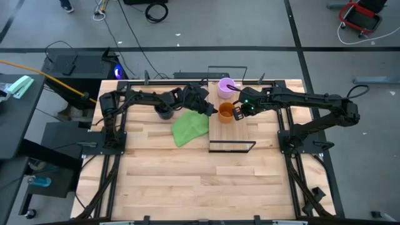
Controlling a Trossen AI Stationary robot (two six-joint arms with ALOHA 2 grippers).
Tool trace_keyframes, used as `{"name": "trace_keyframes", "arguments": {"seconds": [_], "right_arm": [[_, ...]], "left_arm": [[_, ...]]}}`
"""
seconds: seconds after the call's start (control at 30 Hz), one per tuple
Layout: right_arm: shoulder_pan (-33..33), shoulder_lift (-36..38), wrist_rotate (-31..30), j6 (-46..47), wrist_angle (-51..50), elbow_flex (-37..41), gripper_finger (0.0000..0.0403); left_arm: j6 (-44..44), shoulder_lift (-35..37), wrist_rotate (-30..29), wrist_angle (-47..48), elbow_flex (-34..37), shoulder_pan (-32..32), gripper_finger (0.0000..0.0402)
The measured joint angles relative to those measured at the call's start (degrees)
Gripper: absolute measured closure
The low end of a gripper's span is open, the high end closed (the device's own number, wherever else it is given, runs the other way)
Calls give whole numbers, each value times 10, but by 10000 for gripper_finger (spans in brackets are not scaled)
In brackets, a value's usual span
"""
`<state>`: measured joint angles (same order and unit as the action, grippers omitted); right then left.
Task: Stack small to large cups/mugs on shelf
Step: Put the orange mug on the shelf, then put the blue mug on the shelf
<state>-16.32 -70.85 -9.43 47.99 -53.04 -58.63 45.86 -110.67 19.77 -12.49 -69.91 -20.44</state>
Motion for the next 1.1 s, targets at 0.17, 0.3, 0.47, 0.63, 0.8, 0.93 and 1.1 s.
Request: {"name": "trace_keyframes", "arguments": {"seconds": [0.17, 0.3, 0.47, 0.63, 0.8, 0.93, 1.1], "right_arm": [[0, 9, 0, 0, 0, 0, 401], [0, 31, 0, 0, -1, 0, 401], [0, 58, 0, 0, -2, 0, 400], [0, 82, 0, -2, -13, 0, 400], [0, 102, 0, -16, -31, 0, 395], [0, 114, -11, -16, -61, 0, 391], [0, 126, -27, 5, -125, 0, 391]], "left_arm": [[16, 21, 27, 1, 0, -18, 373], [15, 55, 39, 7, 0, -30, 371], [-15, 110, 41, 76, -1, -47, 368], [-62, 164, 13, 223, 0, -68, 376], [-94, 216, -40, 354, 0, -86, 383], [-98, 251, -57, 405, 0, -99, 378], [-111, 280, -88, 478, 0, -110, 373]]}}
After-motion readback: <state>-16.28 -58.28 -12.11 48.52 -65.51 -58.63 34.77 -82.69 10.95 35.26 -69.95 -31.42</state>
